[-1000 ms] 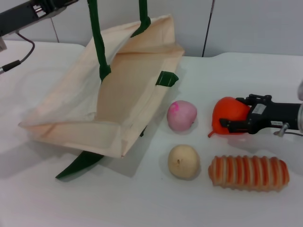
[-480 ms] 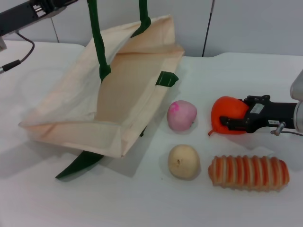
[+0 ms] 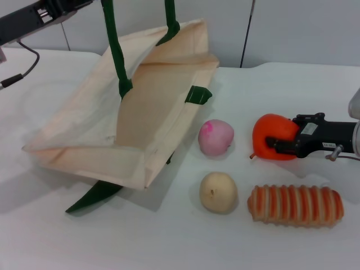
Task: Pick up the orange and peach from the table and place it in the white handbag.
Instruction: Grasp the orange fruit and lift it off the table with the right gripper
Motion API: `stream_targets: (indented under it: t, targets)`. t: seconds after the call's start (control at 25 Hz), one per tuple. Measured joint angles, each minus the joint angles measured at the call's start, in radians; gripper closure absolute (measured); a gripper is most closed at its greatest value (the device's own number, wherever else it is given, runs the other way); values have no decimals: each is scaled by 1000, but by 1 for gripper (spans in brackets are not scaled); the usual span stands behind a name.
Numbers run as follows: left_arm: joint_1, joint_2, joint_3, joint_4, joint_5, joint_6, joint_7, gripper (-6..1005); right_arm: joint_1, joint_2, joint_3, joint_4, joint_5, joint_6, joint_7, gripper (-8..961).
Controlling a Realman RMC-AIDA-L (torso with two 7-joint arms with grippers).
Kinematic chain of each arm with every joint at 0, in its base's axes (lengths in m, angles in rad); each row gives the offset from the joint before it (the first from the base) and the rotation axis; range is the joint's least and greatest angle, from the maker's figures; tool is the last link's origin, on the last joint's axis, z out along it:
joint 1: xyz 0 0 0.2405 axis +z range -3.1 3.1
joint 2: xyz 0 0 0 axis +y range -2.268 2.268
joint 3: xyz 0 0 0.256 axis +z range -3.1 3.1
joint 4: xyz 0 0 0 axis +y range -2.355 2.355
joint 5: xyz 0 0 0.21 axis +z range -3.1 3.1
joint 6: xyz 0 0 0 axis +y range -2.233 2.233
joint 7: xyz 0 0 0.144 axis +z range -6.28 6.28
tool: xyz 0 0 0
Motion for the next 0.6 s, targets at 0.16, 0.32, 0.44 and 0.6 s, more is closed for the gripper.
stream_targets:
  t: [0.16, 0.32, 0.44, 0.6]
  targets:
    - [1, 2, -1, -1, -1, -6, -7, 879, -3, -2, 7, -4, 5, -5, 2, 300]
    - [3, 4, -4, -1, -2, -8, -9, 880, -7, -1, 23, -28, 15, -32, 1, 328]
    - [4, 4, -11, -1, -7, -15, -9, 880, -22, 0, 55, -64, 66, -85, -19, 356]
    - [7, 5, -12, -1, -13, -22, -9, 880, -41, -1, 65, -124, 139, -202, -40, 392]
